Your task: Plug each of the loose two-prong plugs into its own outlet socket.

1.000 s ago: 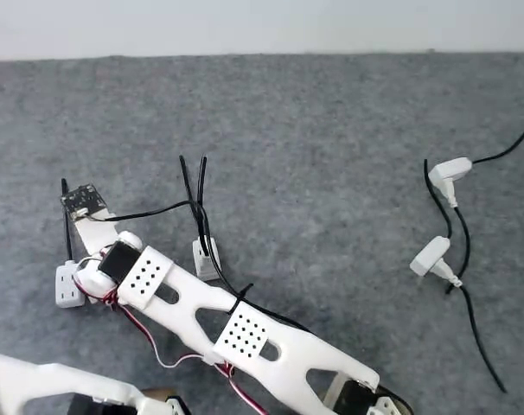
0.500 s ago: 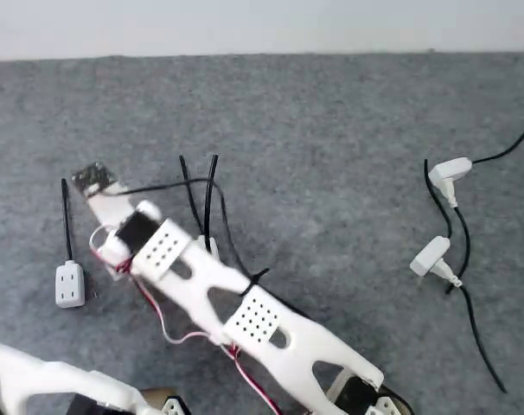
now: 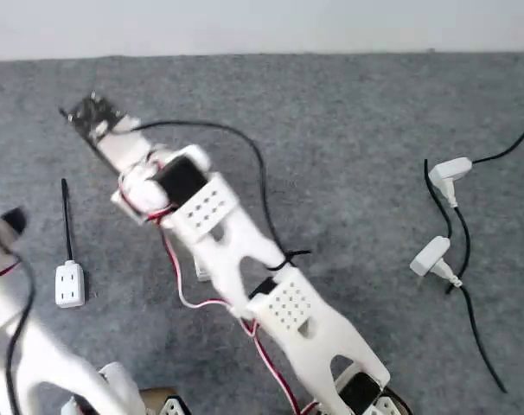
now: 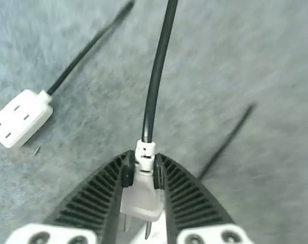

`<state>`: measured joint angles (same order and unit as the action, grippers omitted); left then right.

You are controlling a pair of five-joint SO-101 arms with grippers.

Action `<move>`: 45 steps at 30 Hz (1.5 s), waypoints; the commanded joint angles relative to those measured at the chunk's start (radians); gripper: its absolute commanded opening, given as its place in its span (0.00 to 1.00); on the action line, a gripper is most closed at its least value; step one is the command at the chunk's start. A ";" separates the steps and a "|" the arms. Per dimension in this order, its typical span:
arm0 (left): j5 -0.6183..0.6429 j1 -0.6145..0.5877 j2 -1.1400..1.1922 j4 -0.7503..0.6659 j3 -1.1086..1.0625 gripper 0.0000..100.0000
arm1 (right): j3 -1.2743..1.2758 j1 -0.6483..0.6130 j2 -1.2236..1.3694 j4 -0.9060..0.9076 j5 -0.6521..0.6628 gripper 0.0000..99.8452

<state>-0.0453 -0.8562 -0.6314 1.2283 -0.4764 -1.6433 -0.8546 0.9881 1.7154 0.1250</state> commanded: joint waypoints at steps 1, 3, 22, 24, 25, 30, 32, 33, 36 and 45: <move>0.063 0.269 -0.026 -0.026 0.025 0.35 | -0.038 0.059 -0.237 -0.018 0.103 0.01; 0.098 0.396 -0.069 -0.046 0.027 0.35 | -0.038 0.085 -0.344 -0.021 0.141 0.01; 0.000 1.123 -1.191 -0.184 -0.499 0.35 | 0.012 0.010 -0.837 0.085 0.201 0.01; -0.012 1.123 -1.189 -0.192 -0.498 0.35 | 0.055 -0.025 -0.842 0.085 0.198 0.01; -0.012 1.119 -1.174 -0.198 -0.496 0.35 | 0.080 -0.048 -0.846 0.085 0.184 0.01; -0.014 1.079 -1.129 -0.241 -0.495 0.35 | 0.221 -0.117 -0.906 0.084 0.157 0.01; -0.014 1.060 -1.132 -0.252 -0.489 0.35 | 0.270 -0.119 -0.952 0.081 0.158 0.01; -0.012 1.054 -1.132 -0.267 -0.486 0.35 | 0.293 -0.119 -0.977 0.082 0.158 0.01; -0.012 1.053 -1.129 -0.313 -0.470 0.35 | 0.400 -0.122 -1.055 0.084 0.158 0.01; -0.006 1.053 -1.126 -0.382 -0.503 0.35 | 0.704 -0.205 -1.287 0.077 0.158 0.01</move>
<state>-0.0437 0.2010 -1.7791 0.8815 -0.9735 -0.9989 -1.0157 -0.2209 1.7568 0.2954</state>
